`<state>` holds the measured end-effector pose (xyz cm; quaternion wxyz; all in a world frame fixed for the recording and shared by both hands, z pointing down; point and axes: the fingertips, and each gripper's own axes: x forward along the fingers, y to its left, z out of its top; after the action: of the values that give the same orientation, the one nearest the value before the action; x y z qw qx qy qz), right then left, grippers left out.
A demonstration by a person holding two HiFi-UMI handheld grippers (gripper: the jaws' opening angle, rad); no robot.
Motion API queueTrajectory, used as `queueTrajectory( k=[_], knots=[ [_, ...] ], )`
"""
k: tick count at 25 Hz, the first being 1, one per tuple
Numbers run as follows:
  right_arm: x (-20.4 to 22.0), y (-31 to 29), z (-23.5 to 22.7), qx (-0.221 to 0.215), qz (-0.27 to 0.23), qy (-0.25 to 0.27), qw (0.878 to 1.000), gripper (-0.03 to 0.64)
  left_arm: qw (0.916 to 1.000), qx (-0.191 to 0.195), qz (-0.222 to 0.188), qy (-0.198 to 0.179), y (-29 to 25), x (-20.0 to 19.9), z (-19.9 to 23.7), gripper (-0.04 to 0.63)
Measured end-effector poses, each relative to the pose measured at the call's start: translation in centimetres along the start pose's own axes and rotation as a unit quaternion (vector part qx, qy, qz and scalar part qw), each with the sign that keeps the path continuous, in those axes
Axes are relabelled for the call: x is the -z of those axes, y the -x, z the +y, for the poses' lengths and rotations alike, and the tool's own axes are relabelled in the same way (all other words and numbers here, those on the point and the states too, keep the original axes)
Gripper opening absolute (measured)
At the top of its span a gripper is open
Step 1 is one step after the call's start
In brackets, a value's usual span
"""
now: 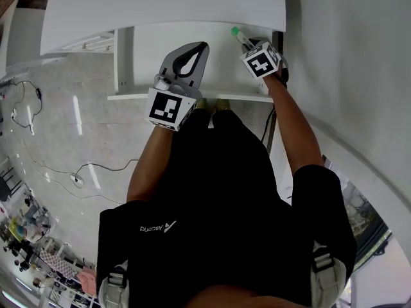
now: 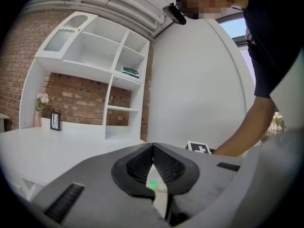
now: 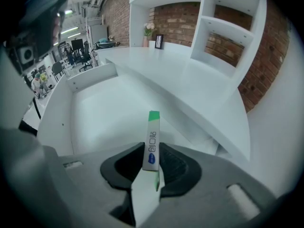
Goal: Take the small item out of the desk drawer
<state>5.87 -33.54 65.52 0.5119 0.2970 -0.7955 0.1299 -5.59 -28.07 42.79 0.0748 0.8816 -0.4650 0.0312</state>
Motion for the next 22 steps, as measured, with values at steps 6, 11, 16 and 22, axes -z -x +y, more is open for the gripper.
queueTrajectory(
  k=[6,11,16,22],
  knots=[
    [-1.3,3.7,1.1,-0.011,-0.068,-0.029,0.997,0.095,1.0000,0.006,-0.001,0.006,0.4,0.1,-0.4,-0.002],
    [-2.9,10.0,1.6,-0.027,-0.151,-0.096,0.983,0.095,0.9999,0.014,-0.008,-0.001,0.8,-1.3,-1.7,-0.002],
    [-5.2,16.0,1.7,-0.034,-0.245,-0.133,0.960,0.095,0.9996,0.019,-0.020,-0.007,0.9,-2.6,-2.7,-0.001],
    [-8.2,21.7,2.8,-0.033,-0.340,-0.139,0.929,0.094,0.9989,0.032,-0.030,-0.016,1.0,-4.4,-3.3,-0.001]
  ],
)
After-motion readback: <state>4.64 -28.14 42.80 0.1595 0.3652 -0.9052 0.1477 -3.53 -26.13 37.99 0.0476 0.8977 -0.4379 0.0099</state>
